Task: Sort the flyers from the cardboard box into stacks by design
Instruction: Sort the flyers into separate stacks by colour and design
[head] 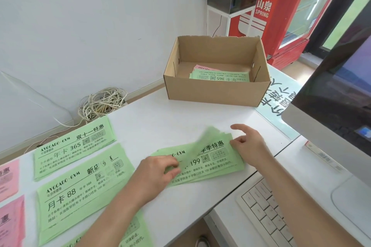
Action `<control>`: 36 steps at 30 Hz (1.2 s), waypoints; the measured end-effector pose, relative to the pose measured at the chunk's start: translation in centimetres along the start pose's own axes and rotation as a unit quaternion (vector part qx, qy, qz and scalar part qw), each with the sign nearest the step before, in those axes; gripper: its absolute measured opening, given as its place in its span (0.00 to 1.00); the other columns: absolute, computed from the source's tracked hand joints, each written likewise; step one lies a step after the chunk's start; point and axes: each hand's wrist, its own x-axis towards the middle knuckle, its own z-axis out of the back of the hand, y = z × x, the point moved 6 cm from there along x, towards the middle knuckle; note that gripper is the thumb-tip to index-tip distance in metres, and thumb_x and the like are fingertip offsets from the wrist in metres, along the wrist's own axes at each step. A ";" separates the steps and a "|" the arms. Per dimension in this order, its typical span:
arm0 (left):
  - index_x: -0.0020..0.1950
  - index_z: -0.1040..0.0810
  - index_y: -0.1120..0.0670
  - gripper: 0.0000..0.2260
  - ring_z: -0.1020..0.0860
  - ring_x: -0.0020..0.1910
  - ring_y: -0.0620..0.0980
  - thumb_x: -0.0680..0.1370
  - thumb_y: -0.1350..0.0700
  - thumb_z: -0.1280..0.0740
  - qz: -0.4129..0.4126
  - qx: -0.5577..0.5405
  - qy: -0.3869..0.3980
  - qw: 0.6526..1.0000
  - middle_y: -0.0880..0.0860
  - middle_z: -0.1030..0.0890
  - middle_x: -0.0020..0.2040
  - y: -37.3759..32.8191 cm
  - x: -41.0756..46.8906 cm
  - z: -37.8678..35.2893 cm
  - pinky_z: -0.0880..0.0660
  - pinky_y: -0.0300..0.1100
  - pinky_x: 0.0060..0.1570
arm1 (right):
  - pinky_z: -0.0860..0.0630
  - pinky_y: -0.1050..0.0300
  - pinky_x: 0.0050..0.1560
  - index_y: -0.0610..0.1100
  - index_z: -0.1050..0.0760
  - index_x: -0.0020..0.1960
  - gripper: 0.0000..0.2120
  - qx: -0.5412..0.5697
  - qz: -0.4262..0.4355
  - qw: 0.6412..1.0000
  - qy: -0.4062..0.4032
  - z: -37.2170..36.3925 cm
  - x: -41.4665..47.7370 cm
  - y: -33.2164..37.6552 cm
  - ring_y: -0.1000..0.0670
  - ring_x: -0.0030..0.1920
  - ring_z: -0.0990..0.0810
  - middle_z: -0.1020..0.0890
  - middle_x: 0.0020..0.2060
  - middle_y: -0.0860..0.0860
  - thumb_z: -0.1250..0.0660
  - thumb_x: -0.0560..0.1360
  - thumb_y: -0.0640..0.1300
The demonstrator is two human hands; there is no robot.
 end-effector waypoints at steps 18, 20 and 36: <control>0.62 0.24 0.52 0.30 0.24 0.30 0.45 0.64 0.41 0.24 -0.142 0.240 -0.051 0.959 0.46 0.23 0.36 -2.6 -0.9 -2.1 0.27 0.35 0.27 | 0.21 0.53 0.47 0.58 0.32 0.65 0.30 -0.069 0.040 0.989 0.123 0.0 -1.6 1.4 0.47 0.42 0.18 0.22 0.46 0.47 0.27 0.69 0.40; 0.65 0.27 0.51 0.25 0.26 0.28 0.47 0.72 0.41 0.34 -0.125 0.220 -0.051 0.966 0.48 0.24 0.33 -2.7 -1.0 -1.4 0.27 0.37 0.28 | 0.21 0.54 0.44 0.58 0.34 0.67 0.29 -0.080 0.035 0.991 0.101 -0.3 -1.5 1.5 0.49 0.42 0.19 0.21 0.44 0.47 0.27 0.69 0.46; 0.74 0.53 0.35 0.32 0.31 0.25 0.54 0.79 0.59 0.41 -0.001 0.076 -0.087 0.993 0.52 0.28 0.34 -1.5 -0.8 -0.3 0.30 0.46 0.33 | 0.26 0.57 0.45 0.56 0.33 0.69 0.24 0.020 -0.046 0.992 0.118 0.2 -3.1 1.0 0.50 0.47 0.19 0.16 0.48 0.46 0.34 0.76 0.40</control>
